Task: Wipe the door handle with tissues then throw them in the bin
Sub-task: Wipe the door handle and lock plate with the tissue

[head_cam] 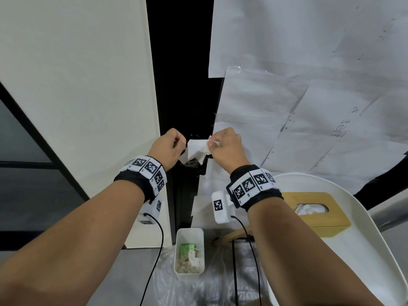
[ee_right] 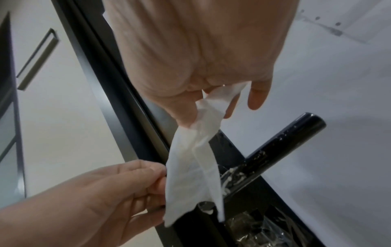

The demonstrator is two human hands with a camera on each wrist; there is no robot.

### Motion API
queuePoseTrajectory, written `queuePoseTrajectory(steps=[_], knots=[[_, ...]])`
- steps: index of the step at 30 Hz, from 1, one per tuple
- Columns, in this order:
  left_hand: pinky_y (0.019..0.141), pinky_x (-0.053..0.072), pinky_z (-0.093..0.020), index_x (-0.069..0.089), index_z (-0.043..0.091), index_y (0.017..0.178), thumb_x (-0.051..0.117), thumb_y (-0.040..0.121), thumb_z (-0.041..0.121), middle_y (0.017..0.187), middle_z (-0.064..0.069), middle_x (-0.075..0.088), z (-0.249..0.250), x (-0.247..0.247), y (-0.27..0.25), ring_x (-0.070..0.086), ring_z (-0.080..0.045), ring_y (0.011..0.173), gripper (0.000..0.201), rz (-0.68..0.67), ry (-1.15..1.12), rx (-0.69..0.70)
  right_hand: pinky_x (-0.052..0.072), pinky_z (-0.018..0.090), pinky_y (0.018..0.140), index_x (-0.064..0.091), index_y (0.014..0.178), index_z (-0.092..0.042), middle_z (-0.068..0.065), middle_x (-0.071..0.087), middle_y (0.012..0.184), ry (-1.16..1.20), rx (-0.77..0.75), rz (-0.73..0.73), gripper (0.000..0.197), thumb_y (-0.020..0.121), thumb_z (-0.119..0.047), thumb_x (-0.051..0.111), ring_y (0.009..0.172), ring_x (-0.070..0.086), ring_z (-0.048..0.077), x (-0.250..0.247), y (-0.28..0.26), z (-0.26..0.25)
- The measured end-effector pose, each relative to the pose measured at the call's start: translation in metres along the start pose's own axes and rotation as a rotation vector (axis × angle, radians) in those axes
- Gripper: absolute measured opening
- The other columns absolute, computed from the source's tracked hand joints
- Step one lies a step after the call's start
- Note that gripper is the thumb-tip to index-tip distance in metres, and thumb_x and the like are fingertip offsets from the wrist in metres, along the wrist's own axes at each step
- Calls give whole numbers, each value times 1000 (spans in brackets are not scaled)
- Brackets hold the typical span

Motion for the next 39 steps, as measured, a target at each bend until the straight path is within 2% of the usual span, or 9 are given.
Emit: queuePoseTrajectory(steps=[3,6,10,16,23,26,30,34,39], knots=[[62,42,-19,59,19,94,55,93,25,72,8,59,-1,-1,2,55,-6,66,7,84,8,-26,47,28,78,61,95,-18,2,60,100,162,48,33,15,95,-19,45,90,55,16,-10,-3,1],[60,44,-20,61,21,90,60,89,32,65,2,58,-2,-5,1,56,-13,63,11,172,40,-63,43,19,62,59,96,-15,1,59,89,255,77,103,13,95,-18,46,71,54,10,-16,-6,4],[59,48,-24,62,22,83,66,85,38,66,4,61,-2,-7,0,58,-12,64,16,213,85,-104,42,14,60,63,100,-13,0,61,88,254,80,162,17,94,-17,48,67,52,4,-19,-4,7],[59,46,-29,62,14,79,65,85,37,67,-2,60,2,-9,0,57,-20,65,24,296,147,-142,48,31,81,64,98,-12,5,65,100,133,10,275,18,92,-18,48,92,59,20,-19,-2,8],[53,40,-17,63,16,82,68,84,33,69,1,61,0,-8,-1,57,-15,65,18,268,129,-156,49,40,78,72,98,-16,8,53,101,-321,-140,86,25,93,-25,50,97,49,27,10,-4,15],[57,42,-23,62,13,83,69,84,31,68,-1,61,-1,-8,-1,57,-17,65,19,290,131,-152,50,40,81,70,106,-14,10,50,105,-370,-147,4,22,93,-19,53,99,49,29,21,-5,20],[59,46,-31,56,13,77,66,84,34,69,-5,61,-8,-10,3,58,-22,66,24,355,167,-195,53,39,71,66,99,-8,9,43,98,-341,-128,-31,20,83,1,56,85,53,31,30,-3,27],[53,33,-28,48,14,77,63,86,33,75,-2,54,-11,-4,5,50,-22,65,25,370,255,-196,45,33,57,60,84,-5,7,36,97,-343,-141,4,14,79,7,54,71,47,26,36,-2,27],[48,28,-21,44,14,75,64,86,28,72,-1,48,-15,1,6,44,-19,60,26,391,229,-178,50,36,65,62,81,1,8,41,94,-261,-162,-20,13,90,0,52,74,54,28,32,-2,25]])
Point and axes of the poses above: each hand's wrist, its own y-axis towards the middle knuckle, its own x-axis out of the palm, z = x × y, the point moved 1 cm from there along y, towards the middle knuckle
